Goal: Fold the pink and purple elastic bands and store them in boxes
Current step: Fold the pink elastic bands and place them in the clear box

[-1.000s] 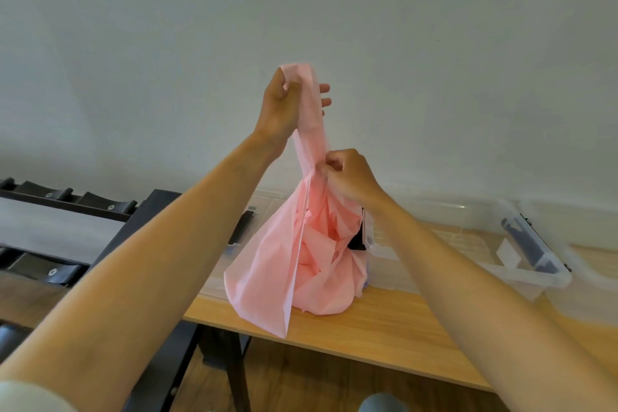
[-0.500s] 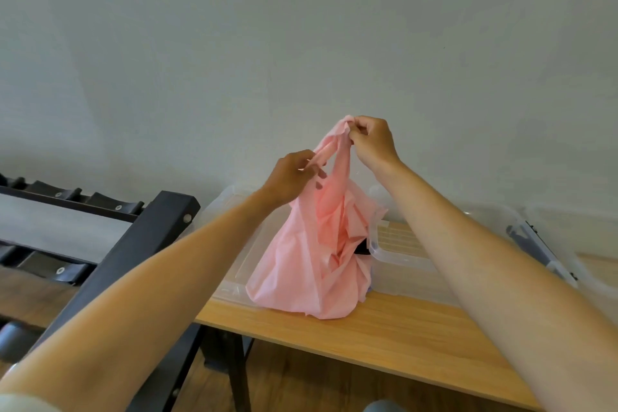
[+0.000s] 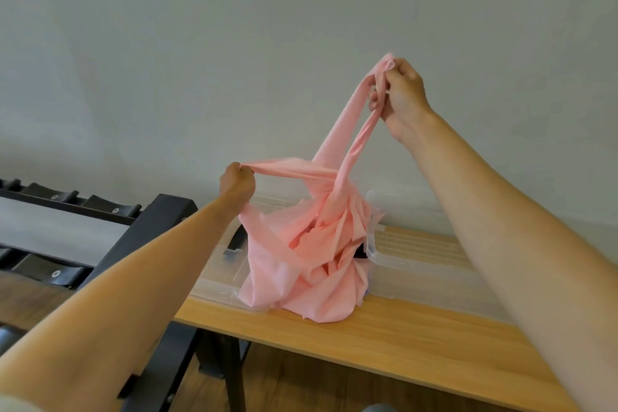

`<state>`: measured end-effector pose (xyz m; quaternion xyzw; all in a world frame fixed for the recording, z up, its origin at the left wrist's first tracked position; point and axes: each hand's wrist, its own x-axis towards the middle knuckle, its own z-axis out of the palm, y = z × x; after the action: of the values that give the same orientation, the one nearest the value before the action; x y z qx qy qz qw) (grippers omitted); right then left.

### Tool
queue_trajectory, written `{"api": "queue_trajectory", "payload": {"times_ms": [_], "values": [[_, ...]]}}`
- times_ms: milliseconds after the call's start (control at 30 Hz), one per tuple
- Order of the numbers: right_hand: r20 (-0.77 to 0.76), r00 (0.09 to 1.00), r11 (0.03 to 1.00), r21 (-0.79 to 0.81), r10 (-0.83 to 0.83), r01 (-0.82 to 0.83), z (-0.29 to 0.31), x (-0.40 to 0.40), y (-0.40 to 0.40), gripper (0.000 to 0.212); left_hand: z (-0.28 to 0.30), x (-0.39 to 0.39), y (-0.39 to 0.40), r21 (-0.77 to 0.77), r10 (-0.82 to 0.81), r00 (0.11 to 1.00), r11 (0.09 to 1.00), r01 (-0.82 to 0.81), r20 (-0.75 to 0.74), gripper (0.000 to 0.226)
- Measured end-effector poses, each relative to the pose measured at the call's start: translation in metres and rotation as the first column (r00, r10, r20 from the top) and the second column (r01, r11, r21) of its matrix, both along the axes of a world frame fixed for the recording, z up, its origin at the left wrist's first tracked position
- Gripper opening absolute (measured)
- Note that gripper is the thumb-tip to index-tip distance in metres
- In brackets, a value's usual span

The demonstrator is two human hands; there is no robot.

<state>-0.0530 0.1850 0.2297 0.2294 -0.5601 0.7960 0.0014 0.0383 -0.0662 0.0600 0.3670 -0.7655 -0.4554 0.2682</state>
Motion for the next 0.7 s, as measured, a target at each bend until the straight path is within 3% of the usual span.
{"api": "queue_trajectory", "payload": {"times_ms": [167, 233, 267, 300, 333, 367, 400, 467, 500, 600, 700], "values": [[-0.065, 0.991, 0.976, -0.176, 0.118, -0.128, 0.047, 0.019, 0.011, 0.027, -0.010, 0.009, -0.017, 0.004, 0.101, 0.980, 0.995, -0.103, 0.174, 0.032], [-0.121, 0.979, 0.972, -0.152, 0.161, -0.179, 0.061, 0.026, 0.014, 0.024, -0.011, 0.011, -0.010, -0.112, 0.080, 0.939, 0.993, -0.044, 0.336, 0.035], [-0.148, 0.971, 0.970, -0.128, 0.185, -0.204, 0.064, 0.029, 0.013, 0.023, -0.009, 0.010, -0.001, -0.204, 0.064, 0.935, 0.979, 0.009, 0.349, 0.041], [-0.168, 0.964, 0.968, -0.106, 0.209, -0.228, 0.066, 0.032, 0.011, 0.022, -0.006, 0.008, 0.010, -0.280, 0.016, 0.964, 0.958, 0.061, 0.265, 0.048], [-0.177, 0.957, 0.964, -0.093, 0.230, -0.249, 0.066, 0.035, 0.007, 0.022, -0.002, 0.007, 0.025, -0.341, -0.107, 0.990, 0.931, 0.133, 0.094, 0.053], [-0.180, 0.952, 0.959, -0.092, 0.249, -0.268, 0.065, 0.036, 0.003, 0.022, 0.003, 0.007, 0.042, -0.399, -0.301, 0.951, 0.883, 0.249, -0.075, 0.053], [-0.180, 0.948, 0.954, -0.097, 0.264, -0.284, 0.063, 0.037, 0.000, 0.023, 0.008, 0.008, 0.063, -0.444, -0.509, 0.849, 0.800, 0.404, -0.143, 0.050], [-0.174, 0.945, 0.948, -0.105, 0.278, -0.299, 0.059, 0.038, -0.006, 0.024, 0.017, 0.010, 0.100, -0.510, -0.747, 0.664, 0.570, 0.644, 0.004, 0.030], [-0.173, 0.945, 0.948, -0.106, 0.279, -0.299, 0.057, 0.038, -0.008, 0.024, 0.019, 0.007, 0.112, -0.523, -0.764, 0.642, 0.522, 0.674, 0.065, 0.022], [-0.152, 0.951, 0.947, -0.141, 0.268, -0.290, 0.049, 0.031, -0.011, 0.029, 0.027, -0.002, 0.121, -0.536, -0.667, 0.745, 0.625, 0.568, 0.011, 0.033], [-0.061, 0.963, 0.965, 0.006, 0.262, -0.262, 0.033, 0.021, -0.009, 0.051, 0.047, -0.005, 0.115, -0.491, -0.578, 0.801, 0.749, 0.444, -0.157, 0.028]]}}
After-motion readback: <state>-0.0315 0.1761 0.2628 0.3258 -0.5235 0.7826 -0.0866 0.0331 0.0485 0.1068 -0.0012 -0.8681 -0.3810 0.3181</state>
